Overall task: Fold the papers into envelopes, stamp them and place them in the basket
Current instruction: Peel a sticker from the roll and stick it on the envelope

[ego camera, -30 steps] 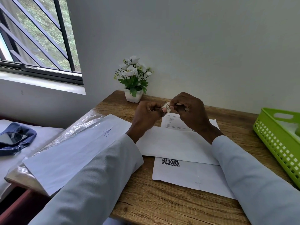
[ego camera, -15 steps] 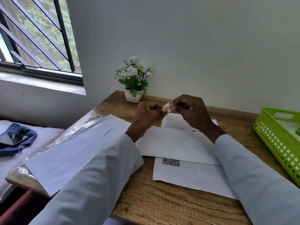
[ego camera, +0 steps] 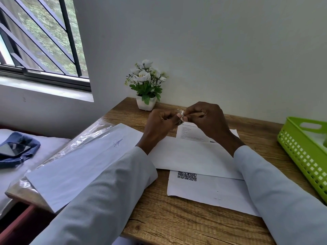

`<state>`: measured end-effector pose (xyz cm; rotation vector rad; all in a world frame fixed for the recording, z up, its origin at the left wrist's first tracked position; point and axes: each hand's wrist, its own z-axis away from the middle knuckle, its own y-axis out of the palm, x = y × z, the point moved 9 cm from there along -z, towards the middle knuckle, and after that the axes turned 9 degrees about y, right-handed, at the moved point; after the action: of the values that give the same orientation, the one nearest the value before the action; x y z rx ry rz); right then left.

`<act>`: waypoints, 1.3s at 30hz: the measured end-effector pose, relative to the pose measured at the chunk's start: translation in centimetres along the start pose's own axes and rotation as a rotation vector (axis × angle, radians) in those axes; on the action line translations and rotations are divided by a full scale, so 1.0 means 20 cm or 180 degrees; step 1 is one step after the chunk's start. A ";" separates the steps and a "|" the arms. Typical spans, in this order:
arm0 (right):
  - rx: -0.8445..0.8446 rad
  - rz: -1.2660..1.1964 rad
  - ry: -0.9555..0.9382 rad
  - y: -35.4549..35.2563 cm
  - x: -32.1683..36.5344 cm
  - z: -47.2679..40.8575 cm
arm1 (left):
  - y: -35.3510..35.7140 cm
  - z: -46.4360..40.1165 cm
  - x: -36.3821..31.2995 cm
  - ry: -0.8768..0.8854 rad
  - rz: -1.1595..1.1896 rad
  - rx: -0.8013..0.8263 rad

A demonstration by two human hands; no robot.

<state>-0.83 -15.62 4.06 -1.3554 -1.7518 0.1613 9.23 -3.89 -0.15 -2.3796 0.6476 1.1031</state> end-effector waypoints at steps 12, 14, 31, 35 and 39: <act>0.0220 0.0193 -0.0734 0.03 0.08 0.03 | 0.02 0.01 0.02 -0.0506 0.0022 0.0233; 0.0189 0.0223 -0.0829 0.03 0.10 0.03 | 0.02 0.01 0.01 -0.0571 0.0186 0.0216; -0.0363 0.0272 -0.1259 -0.02 0.22 0.07 | 0.00 0.02 0.06 -0.1038 0.1054 -0.0050; -0.0490 -0.0001 -0.1162 -0.03 0.22 0.07 | 0.02 0.02 0.06 -0.1100 0.1322 -0.0012; -0.0463 -0.0513 -0.0829 -0.03 0.17 0.05 | 0.02 0.01 0.06 -0.1081 0.1454 0.0011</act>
<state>-2.00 -12.60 5.66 -1.3350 -2.1182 0.1273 9.54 -4.37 -1.18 -2.0142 1.0921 1.6431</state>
